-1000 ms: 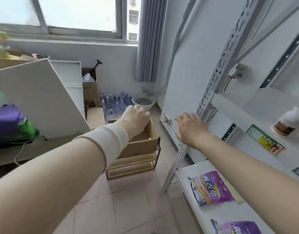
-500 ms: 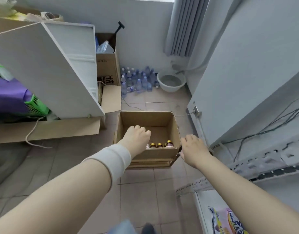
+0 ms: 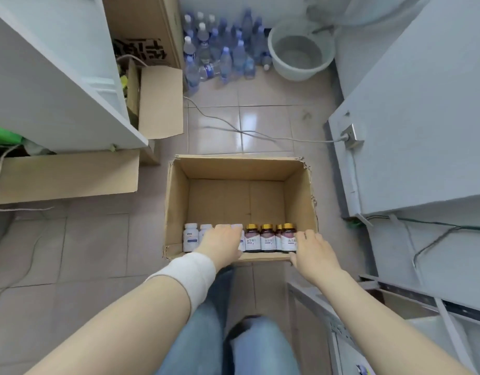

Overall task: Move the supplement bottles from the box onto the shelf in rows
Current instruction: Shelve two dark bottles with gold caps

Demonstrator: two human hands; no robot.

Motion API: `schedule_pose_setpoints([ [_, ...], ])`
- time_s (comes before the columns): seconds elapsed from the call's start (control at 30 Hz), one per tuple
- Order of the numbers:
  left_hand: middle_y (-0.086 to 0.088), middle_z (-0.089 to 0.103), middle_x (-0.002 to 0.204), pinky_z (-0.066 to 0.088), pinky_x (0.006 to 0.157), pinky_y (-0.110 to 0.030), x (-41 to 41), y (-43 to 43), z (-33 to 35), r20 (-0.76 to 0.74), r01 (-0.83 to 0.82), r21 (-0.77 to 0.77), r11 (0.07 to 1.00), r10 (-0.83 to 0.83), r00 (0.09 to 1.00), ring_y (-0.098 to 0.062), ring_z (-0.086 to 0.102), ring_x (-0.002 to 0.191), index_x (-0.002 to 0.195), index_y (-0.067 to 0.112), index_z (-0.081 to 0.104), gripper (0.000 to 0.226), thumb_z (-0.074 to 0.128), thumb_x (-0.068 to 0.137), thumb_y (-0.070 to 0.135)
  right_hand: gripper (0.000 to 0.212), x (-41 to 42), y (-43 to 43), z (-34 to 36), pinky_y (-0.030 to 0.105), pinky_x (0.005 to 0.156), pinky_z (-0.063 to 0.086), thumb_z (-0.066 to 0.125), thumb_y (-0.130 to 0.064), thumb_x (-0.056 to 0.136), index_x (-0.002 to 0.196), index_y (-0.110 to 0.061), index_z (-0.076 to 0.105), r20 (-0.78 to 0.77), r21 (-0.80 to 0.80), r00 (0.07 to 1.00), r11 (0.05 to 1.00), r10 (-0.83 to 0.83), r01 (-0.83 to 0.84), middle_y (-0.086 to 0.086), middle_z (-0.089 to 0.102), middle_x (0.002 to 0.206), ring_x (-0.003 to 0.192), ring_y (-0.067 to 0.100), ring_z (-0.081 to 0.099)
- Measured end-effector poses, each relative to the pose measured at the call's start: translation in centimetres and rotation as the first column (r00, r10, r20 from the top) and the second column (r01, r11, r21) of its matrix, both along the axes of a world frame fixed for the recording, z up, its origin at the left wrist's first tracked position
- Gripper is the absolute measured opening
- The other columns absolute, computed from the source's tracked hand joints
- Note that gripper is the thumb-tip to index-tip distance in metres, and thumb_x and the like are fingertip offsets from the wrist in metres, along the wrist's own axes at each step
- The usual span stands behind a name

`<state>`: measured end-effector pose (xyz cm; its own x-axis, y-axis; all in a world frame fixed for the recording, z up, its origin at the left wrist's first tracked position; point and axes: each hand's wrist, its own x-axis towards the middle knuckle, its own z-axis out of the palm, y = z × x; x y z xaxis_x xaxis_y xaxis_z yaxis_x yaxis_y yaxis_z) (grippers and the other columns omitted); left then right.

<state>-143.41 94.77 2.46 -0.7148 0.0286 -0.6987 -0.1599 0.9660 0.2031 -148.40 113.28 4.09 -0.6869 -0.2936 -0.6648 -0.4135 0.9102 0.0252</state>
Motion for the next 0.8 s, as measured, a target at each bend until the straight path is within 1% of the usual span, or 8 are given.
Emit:
schedule_pose_setpoints([
  [0.2, -0.009, 0.051, 0.13, 0.044, 0.093, -0.034, -4.1, 0.4, -9.7, 0.119, -0.162, 0.108, 0.981, 0.149, 0.982, -0.027, 0.049, 0.118, 0.134, 0.015, 0.042, 0.045, 0.052, 0.093, 0.033, 0.043, -4.4, -0.7, -9.5, 0.03, 0.092, 0.046, 0.053, -0.02, 0.093, 0.132, -0.01, 0.036, 0.059, -0.002, 0.974, 0.975, -0.22, 0.22, 0.01, 0.043, 0.132, 0.119, 0.023, 0.045],
  [0.37, -0.013, 0.048, 0.129, 0.036, 0.099, -0.035, -5.8, 1.2, -17.3, 0.149, -0.175, 0.07, 0.982, 0.164, 0.975, -0.029, 0.042, 0.121, 0.138, 0.015, 0.038, 0.051, 0.051, 0.093, 0.037, 0.066, -5.0, -0.4, -15.8, 0.025, 0.091, 0.048, 0.048, -0.007, 0.093, 0.146, 0.005, 0.01, 0.054, 0.098, 0.997, 0.994, -0.049, 0.043, 0.018, 0.036, 0.136, 0.122, 0.024, 0.042],
  [0.4, -0.013, 0.049, 0.128, 0.034, 0.099, -0.034, -6.0, 1.5, -18.4, 0.134, -0.161, 0.071, 0.984, 0.15, 0.98, -0.029, 0.042, 0.12, 0.137, 0.015, 0.038, 0.051, 0.049, 0.094, 0.039, 0.067, -4.9, -0.2, -16.6, 0.024, 0.087, 0.049, 0.051, -0.009, 0.092, 0.145, 0.006, 0.014, 0.037, 0.11, 0.999, 0.993, -0.035, 0.031, 0.018, 0.039, 0.133, 0.119, 0.024, 0.044],
  [0.47, -0.012, 0.051, 0.126, 0.033, 0.096, -0.034, -6.3, 2.0, -20.0, 0.11, -0.13, 0.049, 0.99, 0.124, 0.986, -0.029, 0.043, 0.118, 0.135, 0.015, 0.041, 0.049, 0.045, 0.095, 0.043, 0.061, -4.9, -0.2, -17.4, 0.023, 0.072, 0.052, 0.065, -0.012, 0.083, 0.135, 0.005, 0.039, 0.008, 0.113, 1.0, 0.993, -0.019, 0.018, 0.017, 0.052, 0.117, 0.101, 0.025, 0.054],
  [0.57, -0.01, 0.053, 0.126, 0.032, 0.094, -0.035, -6.8, 2.8, -21.2, 0.129, -0.159, 0.028, 0.987, 0.154, 0.98, -0.03, 0.043, 0.118, 0.132, 0.016, 0.044, 0.046, 0.038, 0.097, 0.046, 0.06, -5.0, 0.0, -18.1, 0.027, 0.045, 0.047, 0.091, -0.012, 0.042, 0.096, -0.001, 0.066, 0.053, 0.07, 0.998, 0.998, -0.015, 0.012, 0.02, 0.06, 0.088, 0.064, 0.028, 0.058],
  [0.6, -0.01, 0.053, 0.127, 0.032, 0.095, -0.036, -7.0, 3.0, -21.5, 0.142, -0.166, 0.028, 0.986, 0.16, 0.977, -0.03, 0.043, 0.118, 0.133, 0.017, 0.044, 0.046, 0.037, 0.097, 0.045, 0.062, -5.1, 0.1, -18.1, 0.029, 0.045, 0.047, 0.091, -0.011, 0.042, 0.098, -0.003, 0.065, 0.066, 0.048, 0.998, 0.999, -0.009, 0.006, 0.021, 0.059, 0.093, 0.065, 0.03, 0.058],
  [0.7, -0.012, 0.052, 0.128, 0.032, 0.096, -0.037, -7.4, 3.2, -22.1, 0.194, -0.168, 0.02, 0.986, 0.161, 0.968, -0.032, 0.041, 0.12, 0.134, 0.017, 0.042, 0.044, 0.037, 0.098, 0.042, 0.055, -5.2, 0.2, -18.3, 0.035, 0.08, 0.048, 0.059, -0.01, 0.087, 0.137, -0.015, 0.035, 0.201, -0.004, 0.97, 0.99, -0.136, 0.14, 0.02, 0.032, 0.133, 0.105, 0.035, 0.051],
  [0.8, -0.013, 0.053, 0.126, 0.033, 0.095, -0.037, -7.8, 3.0, -22.4, 0.223, -0.204, 0.03, 0.979, 0.192, 0.956, -0.032, 0.041, 0.119, 0.132, 0.017, 0.044, 0.042, 0.039, 0.098, 0.041, 0.061, -5.1, 0.2, -18.7, 0.036, 0.091, 0.042, 0.051, -0.013, 0.094, 0.145, -0.021, 0.02, 0.255, -0.043, 0.93, 0.957, -0.267, 0.287, 0.018, 0.031, 0.134, 0.118, 0.034, 0.042],
])
